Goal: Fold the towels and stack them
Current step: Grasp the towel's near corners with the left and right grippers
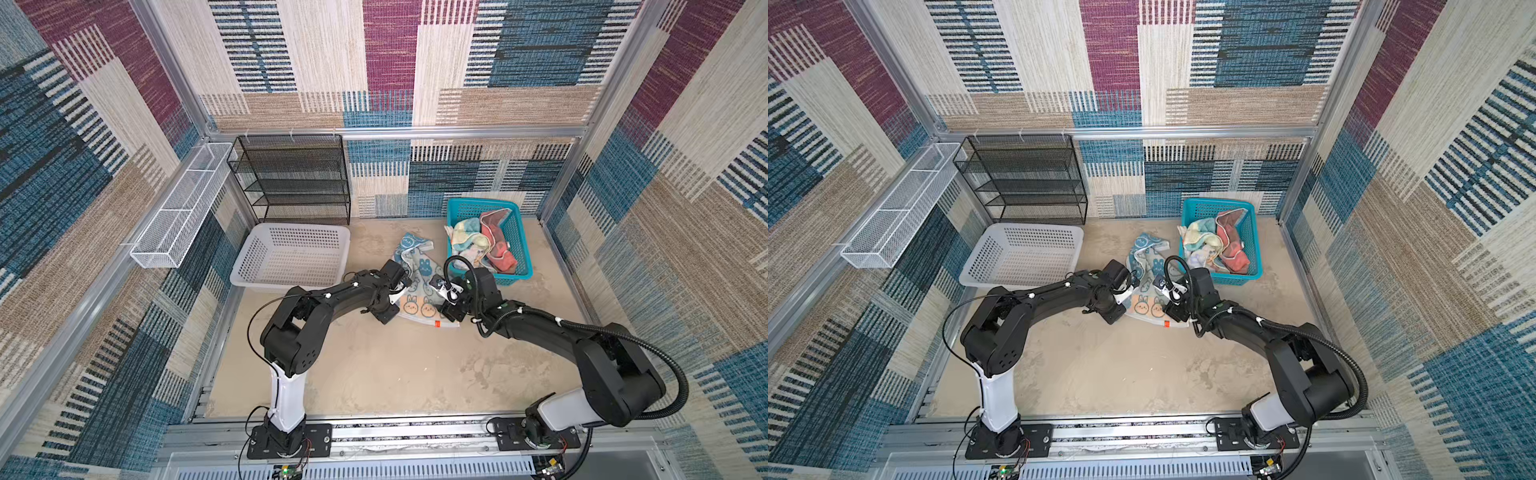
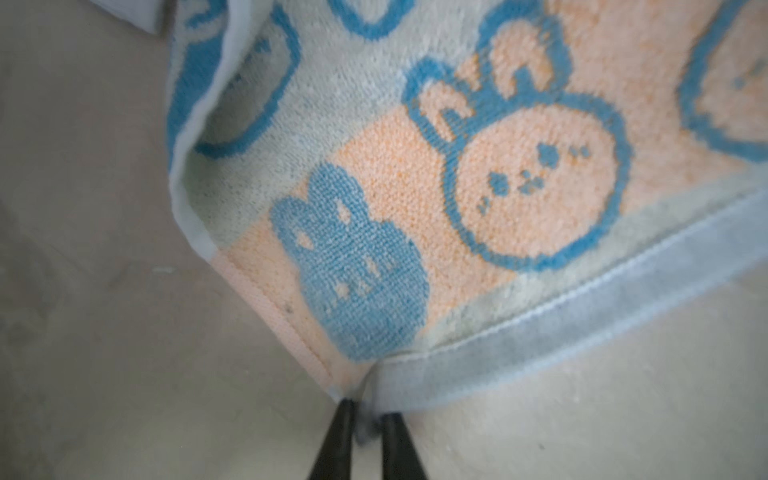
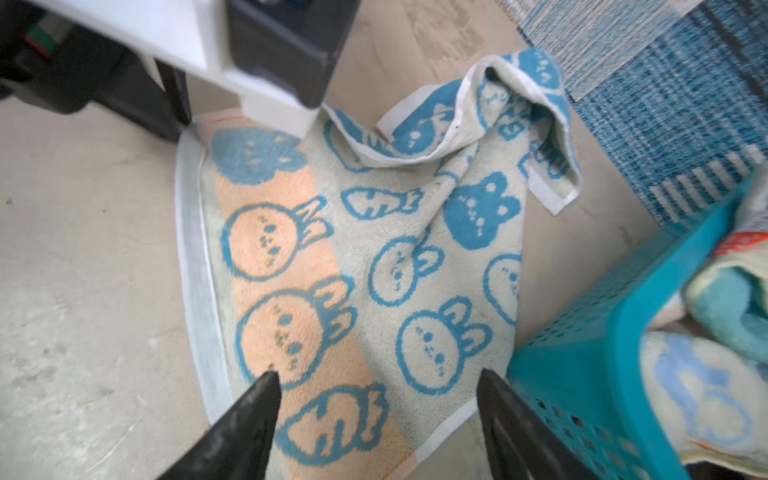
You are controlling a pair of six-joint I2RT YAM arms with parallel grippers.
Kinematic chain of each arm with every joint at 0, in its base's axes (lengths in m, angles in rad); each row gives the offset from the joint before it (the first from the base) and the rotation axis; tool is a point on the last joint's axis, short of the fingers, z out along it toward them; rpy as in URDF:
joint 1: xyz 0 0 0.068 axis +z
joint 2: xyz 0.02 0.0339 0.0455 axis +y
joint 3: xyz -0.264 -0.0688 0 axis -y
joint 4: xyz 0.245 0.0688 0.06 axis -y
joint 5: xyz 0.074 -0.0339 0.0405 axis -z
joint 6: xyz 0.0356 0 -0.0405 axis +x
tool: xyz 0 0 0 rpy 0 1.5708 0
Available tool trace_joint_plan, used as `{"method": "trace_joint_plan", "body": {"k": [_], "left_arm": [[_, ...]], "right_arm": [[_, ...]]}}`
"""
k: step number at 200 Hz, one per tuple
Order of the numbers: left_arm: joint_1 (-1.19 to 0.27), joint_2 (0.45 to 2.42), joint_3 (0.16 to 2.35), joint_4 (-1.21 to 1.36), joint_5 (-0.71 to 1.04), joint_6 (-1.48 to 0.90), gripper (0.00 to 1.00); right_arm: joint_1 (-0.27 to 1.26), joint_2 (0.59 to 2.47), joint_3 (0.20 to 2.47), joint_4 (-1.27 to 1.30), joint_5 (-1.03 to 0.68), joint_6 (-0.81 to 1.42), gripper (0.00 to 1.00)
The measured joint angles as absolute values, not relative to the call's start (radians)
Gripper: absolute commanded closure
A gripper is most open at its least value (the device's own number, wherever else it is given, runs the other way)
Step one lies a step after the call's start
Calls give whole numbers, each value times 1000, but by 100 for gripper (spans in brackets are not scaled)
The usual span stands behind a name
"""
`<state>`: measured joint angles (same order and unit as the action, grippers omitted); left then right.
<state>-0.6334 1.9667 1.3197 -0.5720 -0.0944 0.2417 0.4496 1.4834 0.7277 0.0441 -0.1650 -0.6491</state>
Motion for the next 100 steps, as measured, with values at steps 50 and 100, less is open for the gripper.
{"method": "trace_joint_plan", "body": {"k": [50, 100], "left_arm": [[-630, 1963, 1312, -564, -97, 241, 100], [-604, 1934, 1288, -611, -180, 234, 100]], "right_arm": [[450, 1510, 776, -70, -136, -718, 24], [471, 1538, 795, -158, -117, -735, 34]]}}
